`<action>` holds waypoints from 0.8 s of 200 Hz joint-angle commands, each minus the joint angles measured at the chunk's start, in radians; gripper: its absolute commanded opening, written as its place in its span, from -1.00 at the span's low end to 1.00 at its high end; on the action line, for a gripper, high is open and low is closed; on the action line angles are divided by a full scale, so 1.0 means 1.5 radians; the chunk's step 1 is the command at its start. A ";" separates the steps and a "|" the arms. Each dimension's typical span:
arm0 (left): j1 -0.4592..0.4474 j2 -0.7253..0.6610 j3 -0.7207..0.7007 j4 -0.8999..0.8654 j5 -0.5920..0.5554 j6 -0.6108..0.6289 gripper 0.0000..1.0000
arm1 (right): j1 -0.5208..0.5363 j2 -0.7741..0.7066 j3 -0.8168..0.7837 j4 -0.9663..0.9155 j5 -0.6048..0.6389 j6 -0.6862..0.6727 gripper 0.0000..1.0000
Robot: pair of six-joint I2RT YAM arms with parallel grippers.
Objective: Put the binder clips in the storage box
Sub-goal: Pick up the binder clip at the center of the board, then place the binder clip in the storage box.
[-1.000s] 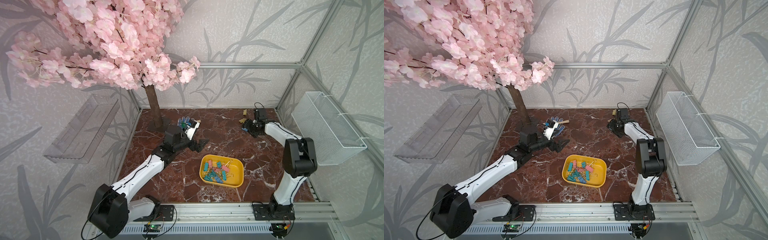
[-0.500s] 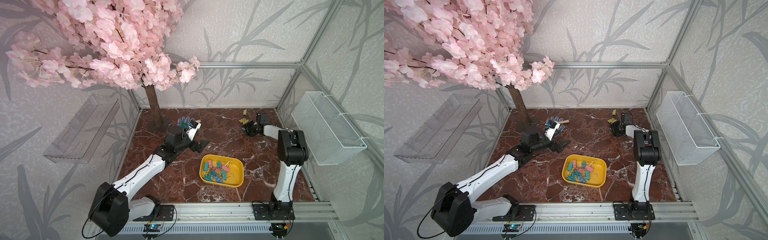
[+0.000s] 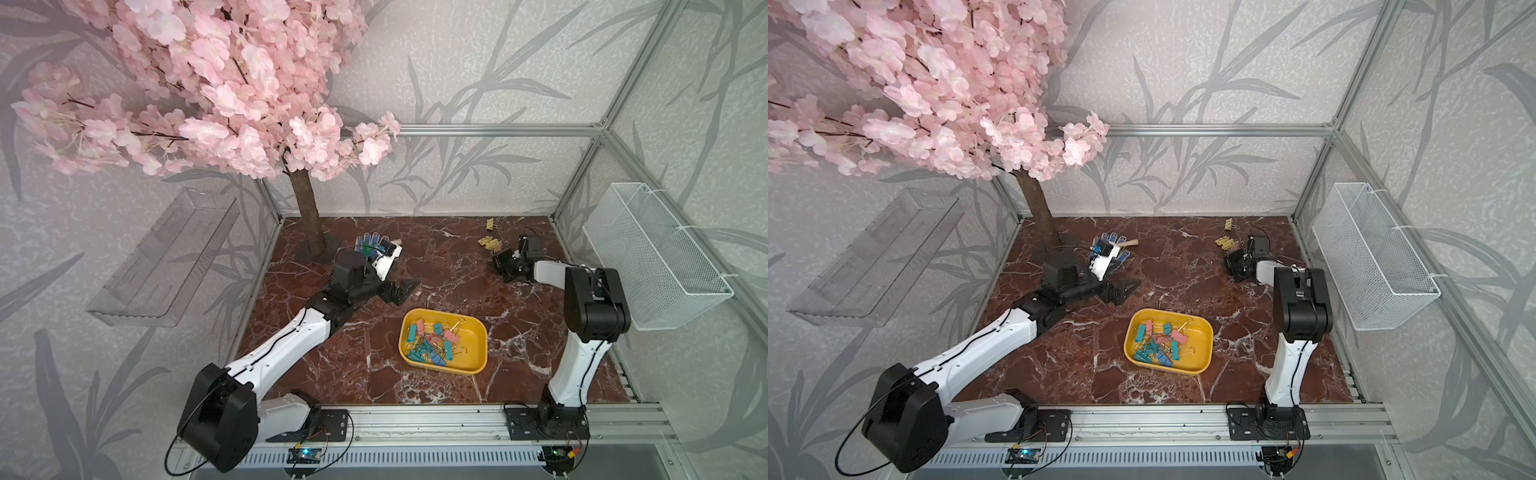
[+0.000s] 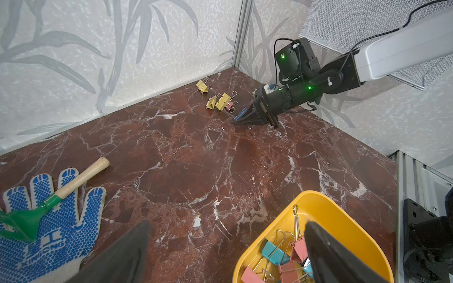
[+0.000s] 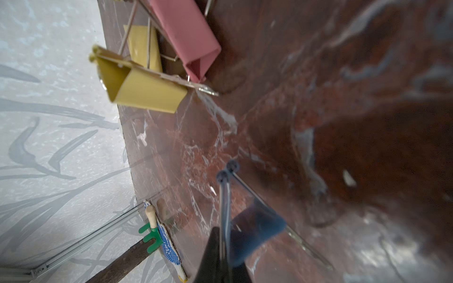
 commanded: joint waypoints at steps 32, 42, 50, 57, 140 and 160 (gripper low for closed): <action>-0.004 0.003 -0.001 0.004 -0.003 0.009 1.00 | -0.001 -0.199 -0.110 -0.047 -0.060 -0.063 -1.00; -0.005 0.004 -0.001 0.004 -0.003 0.009 1.00 | 0.005 -0.262 -0.131 -0.077 -0.068 -0.084 -1.00; -0.005 0.004 0.000 0.004 -0.004 0.009 1.00 | 0.011 -0.314 -0.142 -0.115 -0.073 -0.109 -1.00; -0.006 0.004 0.000 0.003 -0.006 0.010 1.00 | 0.019 -0.362 -0.147 -0.159 -0.075 -0.139 -1.00; -0.017 -0.006 -0.005 0.000 -0.025 0.032 1.00 | 0.335 -0.646 -0.163 -0.537 -0.023 -0.374 -1.00; -0.016 -0.003 -0.008 0.002 -0.026 0.035 1.00 | 0.396 -0.604 -0.166 -0.572 0.017 -0.387 -1.00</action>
